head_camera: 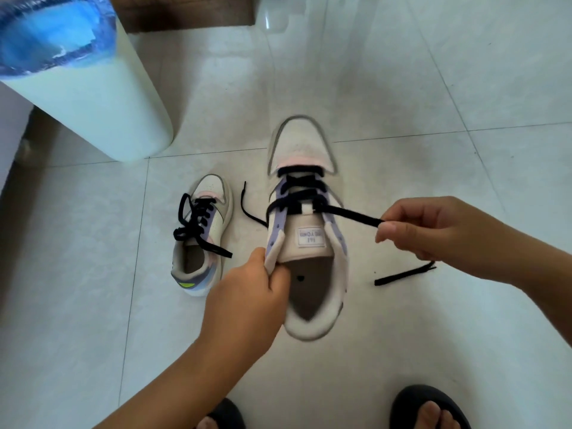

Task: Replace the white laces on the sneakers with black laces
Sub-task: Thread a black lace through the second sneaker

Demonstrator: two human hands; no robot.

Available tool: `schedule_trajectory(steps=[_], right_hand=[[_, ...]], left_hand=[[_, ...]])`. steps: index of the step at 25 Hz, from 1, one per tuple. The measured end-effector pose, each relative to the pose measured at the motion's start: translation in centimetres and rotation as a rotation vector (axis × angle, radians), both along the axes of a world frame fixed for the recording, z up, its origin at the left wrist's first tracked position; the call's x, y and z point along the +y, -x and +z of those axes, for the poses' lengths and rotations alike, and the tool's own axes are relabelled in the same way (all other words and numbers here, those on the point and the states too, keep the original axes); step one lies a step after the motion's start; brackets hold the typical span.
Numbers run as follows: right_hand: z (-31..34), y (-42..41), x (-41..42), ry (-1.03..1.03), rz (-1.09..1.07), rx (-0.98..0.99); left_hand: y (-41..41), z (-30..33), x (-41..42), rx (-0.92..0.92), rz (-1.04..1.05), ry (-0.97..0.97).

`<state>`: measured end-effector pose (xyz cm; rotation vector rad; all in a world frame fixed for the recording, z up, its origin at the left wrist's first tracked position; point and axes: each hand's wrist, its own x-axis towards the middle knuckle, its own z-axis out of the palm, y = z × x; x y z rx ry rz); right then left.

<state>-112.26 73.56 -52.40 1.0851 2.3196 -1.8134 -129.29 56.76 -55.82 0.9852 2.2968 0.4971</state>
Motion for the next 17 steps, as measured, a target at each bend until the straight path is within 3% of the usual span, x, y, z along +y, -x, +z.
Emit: schedule_trajectory(steps=[5,7,10,11,14,15,17], right_hand=[[-9.2,-2.1,1.5,-0.915,0.226,-0.142],[-12.3,-3.0,2.6,-1.109,0.239,-0.125],[-14.2,-4.5,4.2,-1.122,0.112,-0.25],[-14.7,-5.0,4.3,-1.098,0.103,-0.324],[-15.9,-4.5,2.5,-1.014,0.18,-0.529],[-16.0,-3.7,1.3,-1.008,0.207,-0.497],[-15.8,-1.7,-2.1,-1.031,0.271,-0.311]], left_hand=[[-1.0,-9.4,0.8,0.007,-0.084,0.294],[-2.2,-11.8,0.6,-0.054,-0.135,0.344],[-2.2,-12.5,0.6,-0.453,-0.198,0.451],[-1.3,-12.2,1.0,-0.505,-0.213,0.457],[2.2,-12.1,3.4,-0.21,-0.112,0.236],[3.1,-12.2,4.3,-0.12,-0.089,0.172],[4.0,-12.5,5.7,-0.086,-0.179,0.22]])
